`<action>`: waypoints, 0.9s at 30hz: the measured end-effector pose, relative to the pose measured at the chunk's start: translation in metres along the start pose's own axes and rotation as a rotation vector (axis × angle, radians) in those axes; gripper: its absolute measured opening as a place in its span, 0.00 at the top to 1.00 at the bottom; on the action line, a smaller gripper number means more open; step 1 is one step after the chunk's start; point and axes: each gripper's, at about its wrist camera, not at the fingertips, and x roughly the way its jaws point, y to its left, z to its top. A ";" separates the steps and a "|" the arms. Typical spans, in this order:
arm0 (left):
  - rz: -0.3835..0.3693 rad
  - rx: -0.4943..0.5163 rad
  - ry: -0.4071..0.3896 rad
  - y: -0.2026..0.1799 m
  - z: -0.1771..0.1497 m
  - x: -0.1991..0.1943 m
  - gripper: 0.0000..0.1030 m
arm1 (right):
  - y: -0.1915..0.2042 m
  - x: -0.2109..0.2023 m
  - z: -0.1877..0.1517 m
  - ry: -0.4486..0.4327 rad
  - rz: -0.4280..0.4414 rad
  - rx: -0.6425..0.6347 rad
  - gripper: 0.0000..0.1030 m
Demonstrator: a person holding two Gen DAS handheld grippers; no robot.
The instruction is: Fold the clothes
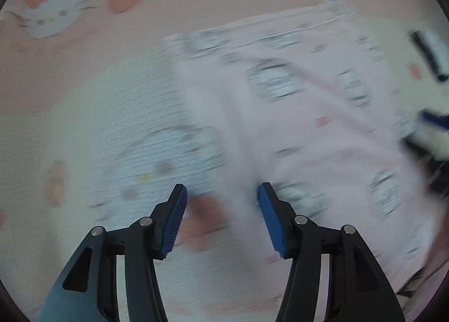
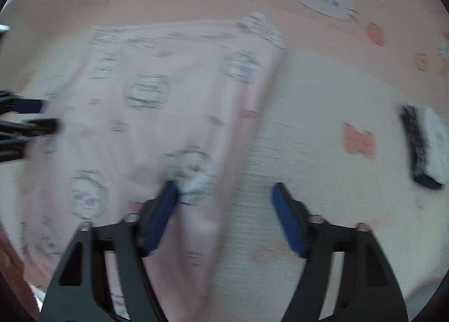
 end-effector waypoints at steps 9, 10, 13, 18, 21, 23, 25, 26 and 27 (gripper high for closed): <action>-0.171 -0.155 -0.138 0.022 0.037 0.005 0.46 | -0.021 -0.011 -0.009 -0.091 0.063 0.045 0.36; -0.167 -0.140 -0.111 0.019 0.041 0.013 0.46 | -0.017 -0.007 -0.012 -0.077 0.051 0.022 0.36; -0.080 -0.105 -0.085 0.022 0.045 0.017 0.44 | -0.038 0.004 -0.021 -0.008 -0.018 0.020 0.27; -0.180 -0.146 -0.182 0.039 0.053 -0.004 0.44 | -0.087 -0.004 -0.019 -0.069 -0.022 0.149 0.34; -0.193 -0.050 -0.195 0.014 0.065 -0.006 0.44 | -0.089 0.000 -0.011 -0.104 0.076 0.162 0.35; -0.180 -0.068 -0.130 0.017 0.083 0.012 0.44 | -0.081 0.019 -0.012 -0.034 0.034 0.093 0.37; -0.223 -0.156 -0.124 0.028 0.092 0.015 0.44 | -0.101 0.025 -0.020 -0.012 0.027 0.147 0.34; -0.243 -0.196 -0.153 0.034 0.091 0.005 0.44 | -0.117 0.024 -0.024 -0.015 0.035 0.206 0.34; -0.262 -0.212 -0.182 0.034 0.087 -0.006 0.44 | -0.132 0.020 -0.028 -0.019 0.042 0.256 0.36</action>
